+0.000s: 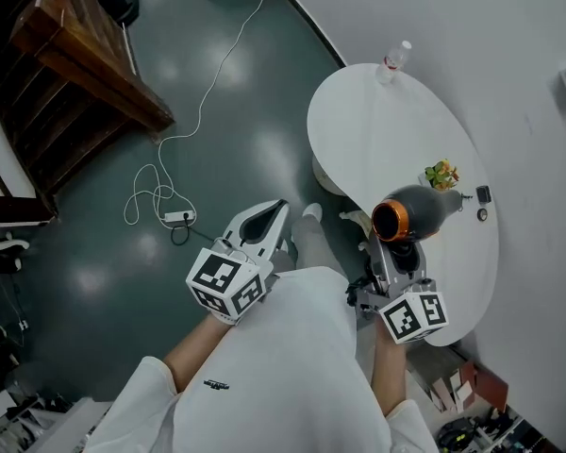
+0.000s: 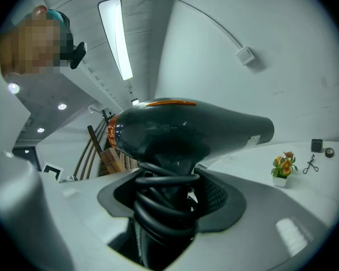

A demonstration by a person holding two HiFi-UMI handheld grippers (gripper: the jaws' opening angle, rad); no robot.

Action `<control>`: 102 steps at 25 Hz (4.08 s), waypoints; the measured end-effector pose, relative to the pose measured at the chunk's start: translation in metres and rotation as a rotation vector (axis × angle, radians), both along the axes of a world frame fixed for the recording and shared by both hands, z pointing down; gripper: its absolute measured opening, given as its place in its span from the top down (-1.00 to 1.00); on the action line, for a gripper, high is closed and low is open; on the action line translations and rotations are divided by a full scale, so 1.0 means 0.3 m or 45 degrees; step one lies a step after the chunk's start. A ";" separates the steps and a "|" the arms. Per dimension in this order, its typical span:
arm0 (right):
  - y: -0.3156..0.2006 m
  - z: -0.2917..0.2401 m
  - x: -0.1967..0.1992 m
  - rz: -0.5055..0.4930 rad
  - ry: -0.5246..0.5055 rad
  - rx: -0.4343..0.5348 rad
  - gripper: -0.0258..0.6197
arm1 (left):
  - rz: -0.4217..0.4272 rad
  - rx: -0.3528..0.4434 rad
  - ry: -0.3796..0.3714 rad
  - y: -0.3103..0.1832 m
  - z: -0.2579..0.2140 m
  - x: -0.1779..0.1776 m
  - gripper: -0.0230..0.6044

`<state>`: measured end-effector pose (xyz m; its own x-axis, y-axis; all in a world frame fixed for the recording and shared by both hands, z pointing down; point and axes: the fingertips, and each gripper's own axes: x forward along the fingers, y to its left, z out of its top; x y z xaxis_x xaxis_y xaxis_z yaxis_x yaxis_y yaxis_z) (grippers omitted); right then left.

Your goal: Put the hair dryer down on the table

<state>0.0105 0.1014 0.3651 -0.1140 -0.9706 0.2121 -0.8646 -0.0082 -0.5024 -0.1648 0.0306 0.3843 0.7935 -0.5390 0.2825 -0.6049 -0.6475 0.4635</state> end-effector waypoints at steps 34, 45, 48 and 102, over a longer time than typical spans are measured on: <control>-0.721 0.278 0.496 -0.128 0.068 -0.092 0.06 | -0.024 0.055 -0.106 -0.658 0.029 0.538 0.90; -0.779 0.365 0.560 -0.160 0.117 -0.159 0.06 | 0.061 -0.013 -0.156 -0.688 0.093 0.686 0.90; -0.797 0.395 0.568 -0.162 0.114 -0.168 0.06 | 0.099 -0.021 -0.179 -0.690 0.108 0.712 0.90; -1.113 1.243 0.333 -0.323 0.368 -0.752 0.06 | -0.109 -0.251 -0.206 -0.704 0.328 0.428 0.90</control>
<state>0.1105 -0.2325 0.7381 -0.1813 -0.6343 0.7516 -0.9742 0.0110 -0.2256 -0.0365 -0.1807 0.4828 0.6834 -0.5241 0.5082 -0.7300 -0.4978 0.4682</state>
